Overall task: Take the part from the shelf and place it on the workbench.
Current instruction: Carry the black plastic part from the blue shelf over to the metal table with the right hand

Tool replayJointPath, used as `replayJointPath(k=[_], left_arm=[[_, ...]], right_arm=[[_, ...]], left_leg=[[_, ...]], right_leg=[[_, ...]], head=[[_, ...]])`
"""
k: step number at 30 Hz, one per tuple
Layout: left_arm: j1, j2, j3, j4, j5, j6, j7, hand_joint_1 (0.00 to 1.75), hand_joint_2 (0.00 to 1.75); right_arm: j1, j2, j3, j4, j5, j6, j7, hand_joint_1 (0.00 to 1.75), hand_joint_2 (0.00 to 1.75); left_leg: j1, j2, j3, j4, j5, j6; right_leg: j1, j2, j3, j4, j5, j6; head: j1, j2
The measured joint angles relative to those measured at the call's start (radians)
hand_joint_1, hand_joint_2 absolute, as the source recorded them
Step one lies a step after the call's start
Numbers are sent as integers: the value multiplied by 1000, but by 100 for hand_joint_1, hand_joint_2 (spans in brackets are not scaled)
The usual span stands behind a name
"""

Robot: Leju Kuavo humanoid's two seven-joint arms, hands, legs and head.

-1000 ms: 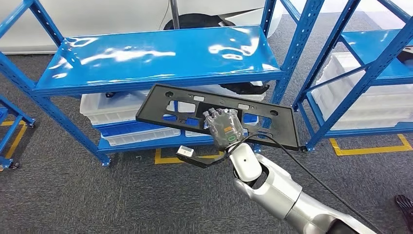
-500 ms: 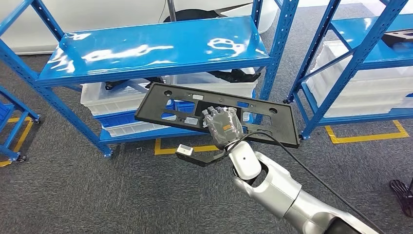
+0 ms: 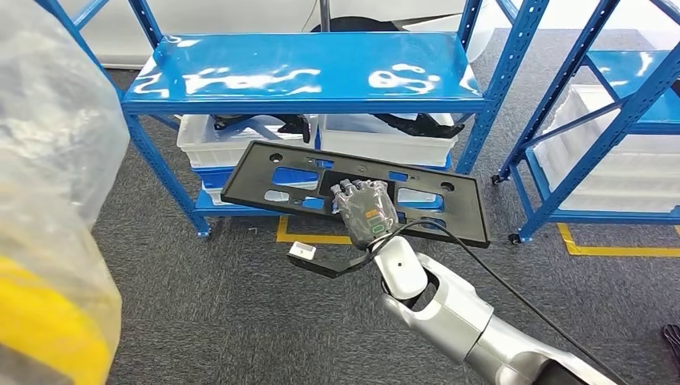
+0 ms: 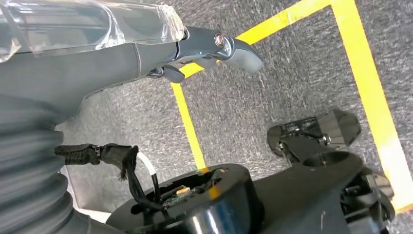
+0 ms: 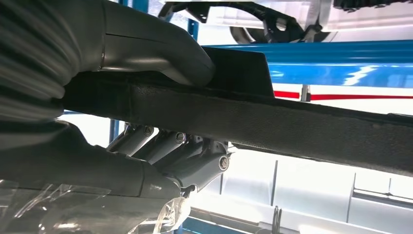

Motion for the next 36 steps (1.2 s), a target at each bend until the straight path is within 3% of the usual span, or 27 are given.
replayJointPath(k=[1, 3, 5, 7, 10, 11, 12, 13, 16, 18, 20, 22, 23, 25, 26, 27, 28, 29, 30, 32, 34, 36], left_arm=[[-1, 0, 0, 0, 0, 0, 0, 0, 175], [-4, 0, 0, 0, 0, 0, 1, 0, 175], [-2, 0, 0, 0, 1, 0, 4, 0, 175], [-3, 0, 0, 0, 0, 0, 6, 0, 175], [-13, 0, 2, 0, 0, 1, 7, 0, 175], [-17, 0, 3, 0, -1, 1, 7, 0, 175], [-19, 0, 3, 0, -2, 0, 7, 0, 175], [-20, 0, 3, 0, -4, 0, 8, 0, 175], [-10, 1, 3, 0, -8, -1, 10, 0, 175], [-3, 2, 2, 0, -11, -2, 11, 0, 175], [0, 2, 2, 0, -14, -2, 10, 0, 175], [0, 2, 2, 0, -18, -3, 9, 0, 175], [-1, 1, 2, 0, -20, -3, 10, 0, 175], [-2, 0, 1, 0, -21, -7, 10, 0, 175], [-3, 0, 1, 0, -21, -10, 10, 0, 175], [-3, -1, 1, 0, -22, -13, 10, 0, 175], [-3, -1, 1, 0, -22, -15, 10, 0, 175], [-4, -1, 1, 0, -22, -17, 10, 0, 175], [-5, -1, 1, 0, -22, -17, 10, 0, 175], [-10, 0, 1, 0, -22, -17, 8, 0, 175], [-14, 0, 1, 0, -22, -16, 8, 0, 175], [-14, 2, 1, 0, -22, -16, 8, 0, 175]], right_arm=[[0, 1, 0, 0, 0, 0, 0, 175, 175], [0, 2, 1, 1, 0, -1, 0, 175, 175], [1, 4, 2, 1, 0, -2, 0, 175, 175], [0, 7, 1, 1, 0, -3, 0, 175, 175], [1, 9, 1, 1, 0, -3, 1, 175, 175], [3, 9, 2, 1, 0, -3, 1, 175, 175], [5, 9, 2, 1, 0, -3, 1, 175, 175], [6, 9, 3, 1, 0, -3, 1, 175, 175], [6, 10, 3, 0, 0, -3, 2, 175, 175], [6, 10, 3, 0, 0, -3, 3, 175, 175], [7, 10, 3, 0, 0, -3, 4, 175, 175], [6, 10, 3, 0, 0, -2, 5, 175, 175], [7, 10, 3, 0, 1, -1, 6, 175, 175], [9, 8, 4, 0, 3, 2, 8, 175, 175], [12, 7, 4, 0, 5, 4, 10, 175, 175], [15, 5, 4, 0, 7, 6, 11, 175, 175], [17, 4, 4, 0, 9, 10, 12, 175, 175], [17, 3, 4, 0, 10, 12, 13, 175, 175], [17, 3, 4, 0, 10, 15, 13, 175, 175], [14, 2, 4, -1, 11, 18, 13, 175, 175], [13, 2, 3, -1, 10, 19, 13, 175, 175], [12, 2, 3, -1, 8, 19, 13, 175, 175]], left_leg=[[-1, -7, -6, 8, -1, -3], [1, -19, -22, 18, 0, -12], [4, -29, -35, 22, 3, -23], [5, -12, -55, 57, -18, -36], [12, 19, -149, 257, -110, -56], [15, 21, -177, 317, -129, -60], [17, 23, -187, 342, -130, -63], [20, 26, -176, 324, -112, -64], [17, 70, -69, 105, -13, -60], [8, 95, -39, 27, 8, -51], [5, 83, -45, 22, 10, -38], [8, 64, -45, 17, 18, -24], [9, 55, -44, 15, 21, -17], [9, 36, -46, 15, 24, -9], [8, 24, -46, 15, 24, -8], [7, 12, -46, 15, 24, -7], [7, -1, -46, 16, 25, -7], [7, -14, -45, 18, 24, -7], [8, -27, -44, 20, 23, -9], [7, -48, -49, 28, 19, -15], [9, -67, -60, 32, 21, -24], [13, -76, -69, 35, 20, -34]], right_leg=[[-2, 18, 35, -65, 17, -3], [-2, 39, 59, -118, 20, -10], [0, 24, 53, -121, 25, -18], [-5, 5, 52, -125, 29, -29], [-7, -29, 51, -127, 30, -36], [-7, -41, 51, -127, 29, -36], [-7, -51, 51, -127, 29, -36], [-7, -61, 51, -127, 29, -36], [-4, -83, 55, -126, 27, -30], [1, -96, 52, -125, 27, -20], [2, -112, 50, -126, 28, -9], [-1, -93, 43, -104, 8, 1], [-3, -72, 27, -64, -18, 4], [-3, -33, -32, 74, -89, 4], [-2, -27, -63, 141, -114, 3], [-1, -24, -82, 180, -122, 2], [-1, -23, -82, 177, -107, 1], [-1, -18, -62, 131, -74, -1], [-2, -6, -28, 56, -33, -3], [-5, 32, 32, -73, 18, -6], [-5, 44, 47, -111, 20, -9], [-5, 24, 46, -115, 23, -15]], head=[[0, 0], [-1, 0], [0, 0], [-2, 0], [-7, 0], [-7, 0], [-7, 0], [-7, 0], [-8, 0], [-7, 0], [-5, 0], [-5, 0], [-4, 0], [-3, 0], [-2, 0], [-2, 0], [-2, 0], [-2, 0], [-2, 0], [-2, 0], [-3, 0], [-2, 0]])
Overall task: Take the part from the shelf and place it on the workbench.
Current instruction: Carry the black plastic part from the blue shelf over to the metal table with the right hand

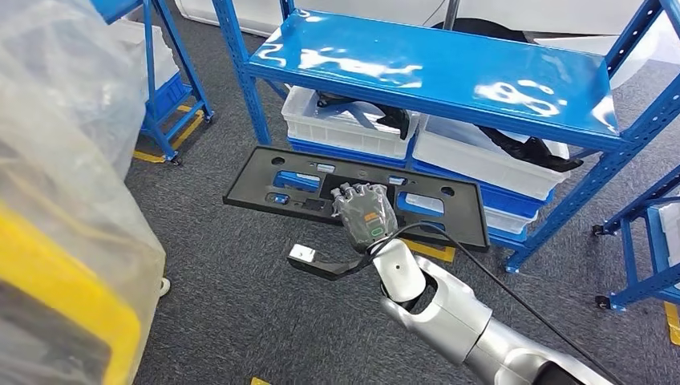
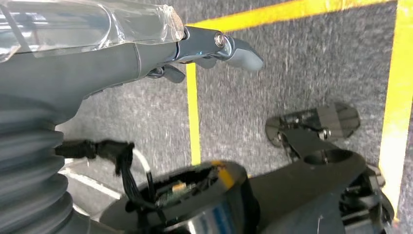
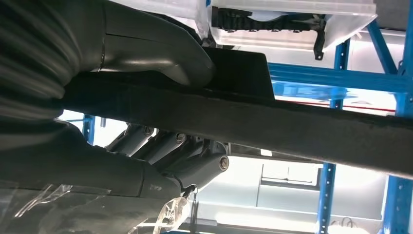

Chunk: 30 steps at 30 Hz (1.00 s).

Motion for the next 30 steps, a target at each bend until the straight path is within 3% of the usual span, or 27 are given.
replayJointPath(k=[2, 4, 6, 7, 8, 9, 11, 13, 15, 17, 19, 20, 21, 22, 23, 24, 26, 28, 30], left_arm=[[0, 2, 0, 0, -1, 0, 0, 0, 175], [-5, 3, 0, 0, -4, -1, 0, 0, 175], [-13, 4, 1, 0, -8, -3, 0, 0, 175], [-15, 4, 1, 0, -11, -3, 2, 0, 175], [-15, 4, 0, 0, -14, -3, 4, 0, 175], [-12, 5, 0, 0, -16, -3, 8, 0, 175], [-4, 7, 0, 0, -18, -2, 14, 0, 175], [2, 10, -1, 0, -18, -1, 16, 0, 175], [5, 12, -1, 0, -17, -1, 15, 0, 175], [6, 12, -1, 0, -16, -1, 15, 0, 175], [4, 12, -1, 0, -17, -1, 17, 0, 175], [3, 13, -1, 0, -17, -2, 18, 0, 175], [3, 13, -1, 0, -18, -2, 17, 0, 175], [2, 13, -1, 0, -18, -2, 17, 0, 175], [2, 13, -1, 0, -18, -2, 16, 0, 175], [1, 12, -1, 0, -19, -2, 16, 0, 175], [-3, 12, -1, 0, -21, -1, 17, 0, 175], [-6, 13, 0, 0, -21, 1, 17, 0, 175], [-7, 16, 0, 0, -19, 2, 18, 0, 175]], right_arm=[[-3, 1, -1, -1, 0, -1, 0, 175, 175], [-3, 0, -1, -2, -1, -2, 0, 175, 175], [-1, -2, -2, -2, -2, -2, 2, 175, 175], [-1, -3, -2, -2, -4, -3, 4, 175, 175], [0, -3, -2, -2, -6, -4, 5, 175, 175], [0, -3, -2, -2, -8, -4, 6, 175, 175], [-1, -3, -4, -3, -11, -5, 6, 175, 175], [-2, -4, -5, -4, -12, -6, 6, 175, 175], [-2, -4, -6, -4, -13, -7, 7, 175, 175], [-2, -5, -8, -5, -14, -10, 9, 175, 175], [-1, -7, -9, -5, -17, -16, 9, 175, 175], [1, -8, -9, -5, -19, -18, 9, 175, 175], [4, -10, -9, -5, -20, -19, 9, 175, 175], [8, -12, -9, -5, -21, -19, 9, 175, 175], [10, -13, -9, -5, -21, -19, 9, 175, 175], [11, -13, -9, -5, -21, -20, 9, 175, 175], [9, -13, -9, -5, -21, -22, 9, 175, 175], [9, -13, -9, -5, -24, -25, 9, 175, 175], [9, -13, -9, -5, -27, -26, 9, 175, 175]], left_leg=[[-1, 37, -26, 52, -29, -13], [0, 84, -92, 187, -88, -27], [5, 99, -151, 303, -122, -35], [6, 102, -154, 307, -113, -36], [7, 107, -135, 267, -85, -36], [7, 117, -98, 193, -47, -34], [-2, 159, -27, 50, 4, -25], [-13, 180, -8, 1, 10, -12], [-14, 160, -11, -2, 13, 0], [-11, 138, -8, -8, 18, 13], [-9, 117, -6, -10, 21, 23], [-9, 105, -5, -9, 21, 26], [-9, 92, -5, -9, 21, 27], [-10, 78, -4, -8, 21, 28], [-9, 64, -3, -7, 21, 28], [-9, 49, -1, -5, 20, 26], [-9, 24, -3, 2, 16, 21], [-7, 4, -13, 8, 14, 11], [-2, -13, -21, 8, 16, 1]], right_leg=[[-4, -20, 3, -4, 1, -10], [-5, -44, 6, -4, -1, -15], [-4, -68, 8, -4, -4, -17], [-4, -79, 9, -4, -5, -16], [-4, -89, 12, -4, -7, -15], [-4, -98, 16, -4, -10, -13], [0, -113, 21, -5, -15, -6], [6, -129, 21, -5, -18, 2], [7, -145, 21, -5, -22, 12], [3, -120, 11, 30, -49, 19], [2, -69, -42, 150, -111, 21], [2, -55, -80, 226, -141, 21], [3, -48, -112, 285, -158, 21], [3, -46, -129, 308, -153, 21], [3, -44, -125, 287, -127, 20], [2, -38, -102, 228, -86, 19], [-5, 4, -40, 80, -18, 18], [-7, 36, -13, 16, -1, 16], [-5, 20, -13, 13, -1, 7]], head=[[-4, 0], [-8, 0], [-8, 0], [-9, 0], [-9, 0], [-9, 0], [-9, 0], [-9, 0], [-9, 0], [-9, 0], [-8, 0], [-8, 0], [-7, 0], [-7, 0], [-7, 0], [-7, 0], [-7, 0], [-7, 0], [-7, 0]])
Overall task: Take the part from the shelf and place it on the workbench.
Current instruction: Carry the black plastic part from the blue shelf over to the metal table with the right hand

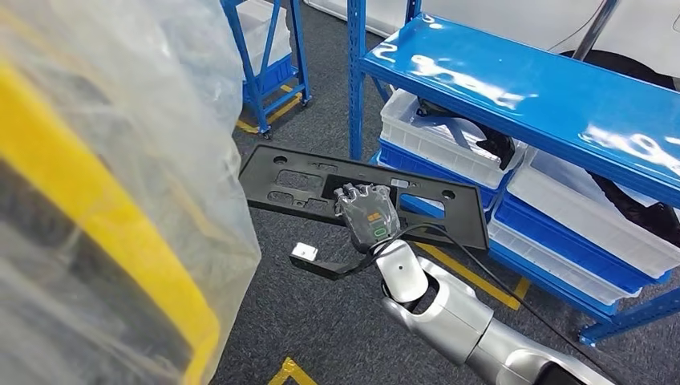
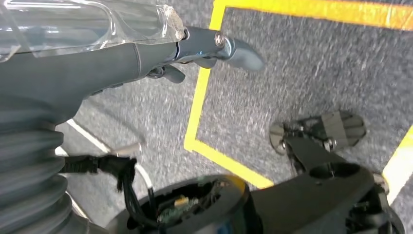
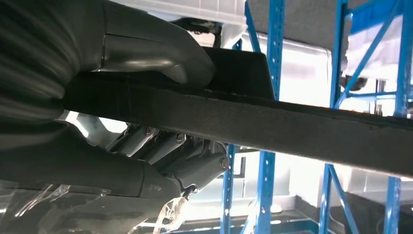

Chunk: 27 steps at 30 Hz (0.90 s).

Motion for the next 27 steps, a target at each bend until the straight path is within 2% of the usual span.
replayJointPath(k=[1, 2, 4, 6, 7, 8, 9, 11, 12, 13, 14, 16, 18, 20, 21, 22, 23, 24, 25, 27], left_arm=[[0, 2, 0, 0, 1, 0, 1, 0, 175], [1, 3, 0, 0, 1, -1, 2, 0, 175], [-4, 5, 1, -1, 1, -2, 6, 0, 175], [-13, 7, 3, -1, 1, -3, 9, 0, 175], [-17, 7, 3, -1, 0, -3, 10, 0, 175], [-18, 8, 4, -1, 0, -3, 11, 0, 175], [-17, 9, 4, -1, -2, -3, 9, 0, 175], [-13, 11, 3, -1, -4, -2, 3, 0, 175], [-11, 12, 3, -1, -6, -2, 0, 0, 175], [-11, 13, 3, -1, -8, -2, -3, 0, 175], [-11, 14, 3, -1, -12, -2, -4, 0, 175], [-11, 16, 4, -1, -17, -3, -7, 0, 175], [-10, 16, 4, -1, -17, -3, -12, 0, 175], [-12, 16, 4, -1, -17, -6, -15, 0, 175], [-12, 15, 3, -1, -17, -7, -12, 0, 175], [-10, 14, 3, -1, -17, -9, -8, 0, 175], [-7, 14, 4, -1, -16, -11, -4, 0, 175], [-5, 13, 4, -1, -16, -12, -1, 0, 175], [-3, 13, 4, -1, -15, -13, 1, 0, 175], [-1, 12, 4, -1, -16, -16, 2, 0, 175]], right_arm=[[-1, 0, -1, 0, -2, 0, 0, 175, 175], [-2, 1, -2, 0, -2, 0, 1, 175, 175], [-4, 0, -5, -1, -3, 1, 5, 175, 175], [-3, -3, -6, -1, -3, 2, 9, 175, 175], [-3, -5, -6, -1, -3, 3, 10, 175, 175], [-3, -6, -6, -1, -3, 5, 10, 175, 175], [-4, -6, -6, -2, -3, 8, 10, 175, 175], [-7, -6, -7, -3, -3, 13, 10, 175, 175], [-10, -7, -7, -4, -2, 16, 10, 175, 175], [-12, -7, -7, -4, -2, 19, 10, 175, 175], [-14, -7, -7, -4, -2, 21, 9, 175, 175], [-14, -6, -7, -4, -1, 25, 8, 175, 175], [-15, -5, -7, -4, -1, 25, 6, 175, 175], [-14, -6, -6, -4, -1, 24, 4, 175, 175], [-13, -7, -6, -4, -1, 25, 2, 175, 175], [-9, -7, -6, -4, -1, 25, 0, 175, 175], [-7, -8, -5, -3, -1, 26, -1, 175, 175], [-5, -8, -5, -3, 0, 27, -2, 175, 175], [-4, -9, -5, -3, 0, 28, -3, 175, 175], [-5, -8, -5, -3, 3, 29, -5, 175, 175]], left_leg=[[-1, 11, -4, 6, -4, -6], [-1, 33, -14, 28, -17, -12], [0, 91, -63, 137, -73, -24], [5, 113, -129, 275, -128, -33], [7, 117, -144, 307, -134, -36], [9, 120, -136, 296, -122, -37], [10, 125, -107, 244, -93, -36], [4, 159, -27, 90, -31, -29], [-1, 174, -1, 35, -13, -23], [-6, 184, 11, 5, -7, -18], [-11, 181, 10, 0, -10, -13], [-9, 161, 9, -5, -5, -1], [-5, 142, 16, -15, 1, 11], [-3, 123, 21, -19, 2, 20], [-3, 111, 22, -18, 1, 22], [-3, 99, 23, -18, 0, 23], [-3, 85, 25, -17, 0, 23], [-2, 72, 27, -16, -2, 23], [0, 58, 30, -14, -4, 20], [2, 33, 30, -7, -11, 12]], right_leg=[[0, -11, 1, -2, 1, -6], [-1, -22, 3, -3, 2, -12], [-2, -47, 7, -5, 0, -21], [-1, -74, 8, -5, -3, -24], [0, -87, 9, -5, -5, -24], [0, -99, 11, -5, -7, -23], [0, -108, 14, -5, -9, -22], [2, -125, 22, -5, -15, -15], [4, -132, 23, -5, -17, -12], [7, -140, 24, -5, -19, -8], [8, -147, 25, -6, -20, -4], [7, -159, 28, -7, -24, 7], [6, -132, 14, 32, -53, 13], [6, -85, -46, 160, -114, 12], [7, -72, -85, 234, -141, 12], [8, -65, -115, 286, -152, 12], [7, -63, -128, 299, -143, 13], [6, -62, -118, 266, -113, 13], [4, -55, -90, 197, -70, 13], [-4, -15, -27, 55, -7, 15]], head=[[-1, 0], [-2, 0], [-6, 0], [-8, 0], [-8, 0], [-8, 0], [-8, 0], [-9, 0], [-9, 0], [-9, 0], [-10, 0], [-10, 0], [-9, 0], [-8, 0], [-7, 0], [-6, 0], [-6, 0], [-6, 0], [-6, 0], [-6, 0]])
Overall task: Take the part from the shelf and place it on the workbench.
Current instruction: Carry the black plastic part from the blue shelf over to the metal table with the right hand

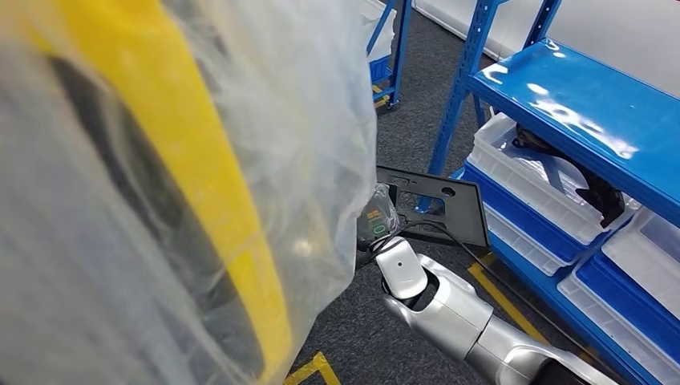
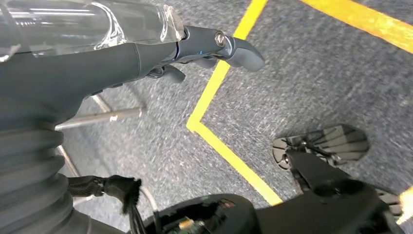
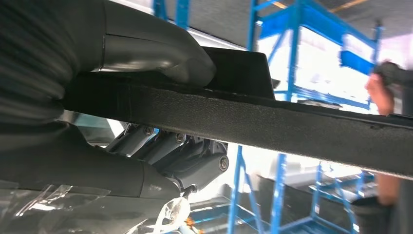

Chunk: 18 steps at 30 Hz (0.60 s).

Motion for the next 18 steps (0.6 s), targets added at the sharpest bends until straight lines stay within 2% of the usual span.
replayJointPath(k=[1, 2, 4, 5, 6, 8, 10, 11, 12, 13, 15, 16, 17, 18], left_arm=[[2, 0, 0, 0, -1, -2, 1, 0, 175], [4, 0, 0, 0, -1, -2, 2, 0, 175], [11, 1, 0, 0, -1, -3, 3, 0, 175], [14, 2, 0, 0, -2, -2, 4, 0, 175], [16, 4, 0, 0, -1, -2, 4, 0, 175], [14, 6, 0, 0, -1, -1, 2, 0, 175], [11, 8, 0, 0, -1, -1, 1, 0, 175], [10, 8, 0, 0, -1, -1, 0, 0, 175], [11, 8, 0, 0, -1, -1, 0, 0, 175], [11, 8, 0, 1, -2, -1, -1, 0, 175], [10, 9, 0, 1, -2, -1, -2, 0, 175], [8, 10, 0, 1, -2, 0, -3, 0, 175], [7, 10, 0, 1, -3, 0, -3, 0, 175], [6, 10, 0, 1, -5, 0, -4, 0, 175]], right_arm=[[0, 0, 0, 0, 2, 1, -1, 175, 175], [0, 1, 1, 0, 3, 2, -3, 175, 175], [-2, 3, 1, 0, 7, 5, -4, 175, 175], [-3, 5, 1, 0, 10, 6, -5, 175, 175], [-6, 8, 1, 0, 12, 7, -5, 175, 175], [-8, 11, 1, 0, 14, 7, -7, 175, 175], [-8, 12, 2, 0, 14, 9, -10, 175, 175], [-8, 13, 4, 1, 14, 10, -11, 175, 175], [-8, 14, 6, 1, 15, 10, -13, 175, 175], [-8, 16, 7, 1, 15, 11, -15, 175, 175], [-10, 21, 8, 1, 16, 12, -17, 175, 175], [-11, 22, 9, 1, 16, 13, -18, 175, 175], [-13, 23, 10, 1, 16, 13, -19, 175, 175], [-14, 25, 11, 1, 15, 13, -20, 175, 175]], left_leg=[[0, -10, -3, 3, -2, -5], [2, -20, -8, 4, -3, -10], [6, -34, -16, 3, -2, -20], [6, -21, -22, 13, -8, -26], [5, 2, -36, 41, -23, -32], [4, 58, -98, 164, -78, -43], [6, 75, -172, 299, -122, -48], [7, 76, -188, 322, -121, -48], [7, 78, -180, 297, -99, -47], [6, 84, -150, 233, -63, -44], [-4, 121, -72, 76, 1, -32], [-11, 134, -48, 28, 16, -24], [-16, 140, -38, 7, 20, -18], [-20, 131, -38, 6, 20, -13]], right_leg=[[-2, 15, 17, -40, 12, -1], [-1, 23, 23, -54, 10, -3], [2, 3, 23, -58, 11, -14], [2, -7, 24, -59, 11, -20], [1, -18, 27, -61, 10, -27], [1, -40, 33, -62, 7, -36], [4, -64, 36, -62, 2, -39], [5, -76, 38, -62, -1, -39], [5, -87, 42, -62, -4, -38], [6, -97, 47, -62, -8, -37], [9, -116, 58, -62, -17, -30], [11, -124, 62, -62, -20, -26], [12, -132, 64, -63, -23, -22], [14, -140, 65, -64, -25, -18]], head=[[0, 0], [0, 0], [0, 0], [0, 0], [-2, 0], [-6, 0], [-7, 0], [-8, 0], [-8, 0], [-8, 0], [-8, 0], [-8, 0], [-8, 0], [-8, 0]])
